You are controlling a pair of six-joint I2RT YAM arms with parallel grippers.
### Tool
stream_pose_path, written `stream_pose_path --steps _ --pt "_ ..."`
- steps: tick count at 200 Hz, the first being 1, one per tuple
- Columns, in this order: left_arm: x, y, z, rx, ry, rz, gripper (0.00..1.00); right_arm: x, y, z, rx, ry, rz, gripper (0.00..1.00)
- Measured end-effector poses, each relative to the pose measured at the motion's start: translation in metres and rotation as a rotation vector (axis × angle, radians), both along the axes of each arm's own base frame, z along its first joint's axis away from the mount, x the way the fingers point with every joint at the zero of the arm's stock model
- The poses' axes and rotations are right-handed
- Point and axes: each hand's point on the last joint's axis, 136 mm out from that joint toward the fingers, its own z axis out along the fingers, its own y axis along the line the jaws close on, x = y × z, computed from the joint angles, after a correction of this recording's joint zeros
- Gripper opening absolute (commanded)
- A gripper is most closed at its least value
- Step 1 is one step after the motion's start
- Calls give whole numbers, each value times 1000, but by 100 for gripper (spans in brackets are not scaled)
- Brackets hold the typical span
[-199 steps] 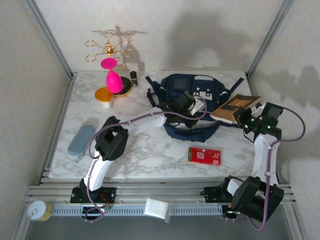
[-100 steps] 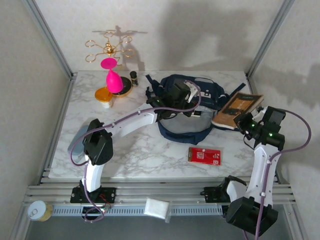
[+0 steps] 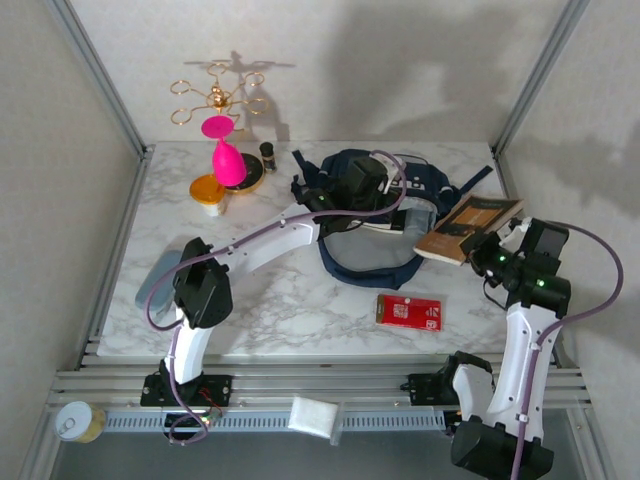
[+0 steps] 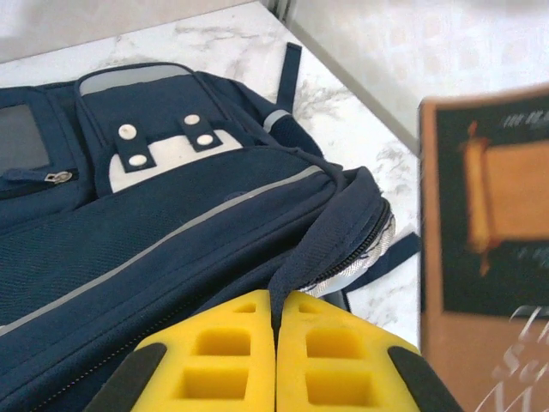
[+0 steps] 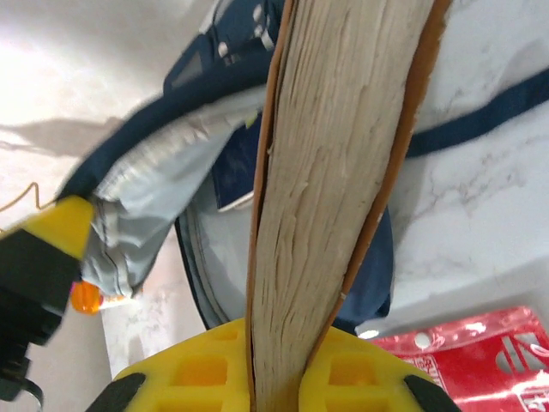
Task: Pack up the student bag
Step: Place the book in the student bag.
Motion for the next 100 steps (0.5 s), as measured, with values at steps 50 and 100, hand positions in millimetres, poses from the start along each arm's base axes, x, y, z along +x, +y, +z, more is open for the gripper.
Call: stream_pose_path --steps 50,100 --pt "-4 -23 4 -53 14 20 0 -20 38 -45 96 115 120 0" --pt "-10 -32 11 -82 18 26 0 -23 105 -61 268 102 354 0"
